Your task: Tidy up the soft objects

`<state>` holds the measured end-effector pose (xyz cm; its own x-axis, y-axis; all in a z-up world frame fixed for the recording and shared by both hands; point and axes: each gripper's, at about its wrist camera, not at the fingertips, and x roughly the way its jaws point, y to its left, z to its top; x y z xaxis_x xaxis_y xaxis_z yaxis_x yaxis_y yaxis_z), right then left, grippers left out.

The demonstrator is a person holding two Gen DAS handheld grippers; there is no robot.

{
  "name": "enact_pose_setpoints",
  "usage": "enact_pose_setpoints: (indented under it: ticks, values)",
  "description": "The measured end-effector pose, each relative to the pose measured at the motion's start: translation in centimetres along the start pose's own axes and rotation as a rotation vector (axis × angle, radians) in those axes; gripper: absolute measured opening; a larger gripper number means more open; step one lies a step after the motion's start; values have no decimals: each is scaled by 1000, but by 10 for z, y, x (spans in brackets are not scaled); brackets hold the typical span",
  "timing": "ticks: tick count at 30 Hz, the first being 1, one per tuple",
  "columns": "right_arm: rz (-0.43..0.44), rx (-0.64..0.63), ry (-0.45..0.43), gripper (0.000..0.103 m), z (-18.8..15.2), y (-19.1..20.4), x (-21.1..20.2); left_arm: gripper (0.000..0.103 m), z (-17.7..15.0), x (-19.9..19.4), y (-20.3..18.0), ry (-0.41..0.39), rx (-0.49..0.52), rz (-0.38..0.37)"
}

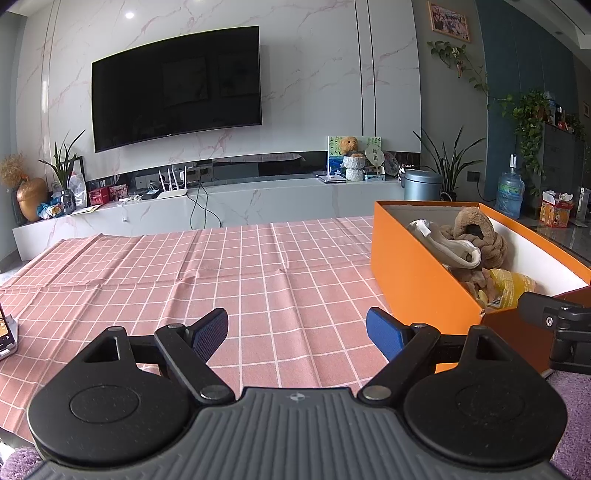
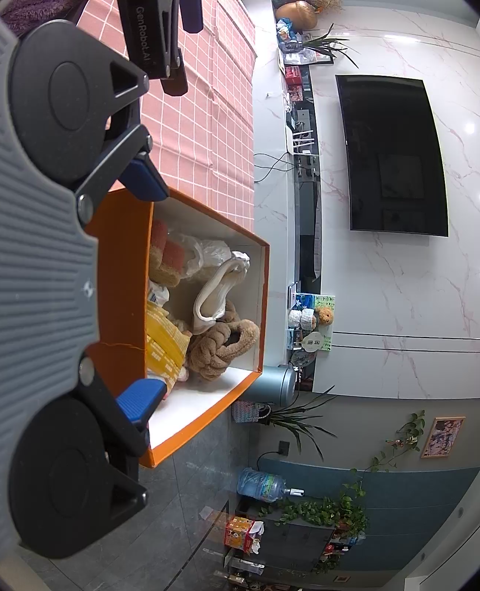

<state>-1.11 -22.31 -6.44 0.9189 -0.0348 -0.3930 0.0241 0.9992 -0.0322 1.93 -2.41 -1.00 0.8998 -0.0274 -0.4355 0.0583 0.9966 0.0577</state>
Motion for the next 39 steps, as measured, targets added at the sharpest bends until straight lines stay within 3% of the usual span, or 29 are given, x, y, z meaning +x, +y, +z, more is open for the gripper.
enact_pose_setpoints:
  ticks: [39]
  values:
    - [0, 3, 10, 100, -5, 1, 2, 99, 2, -5, 6, -5, -21, 7]
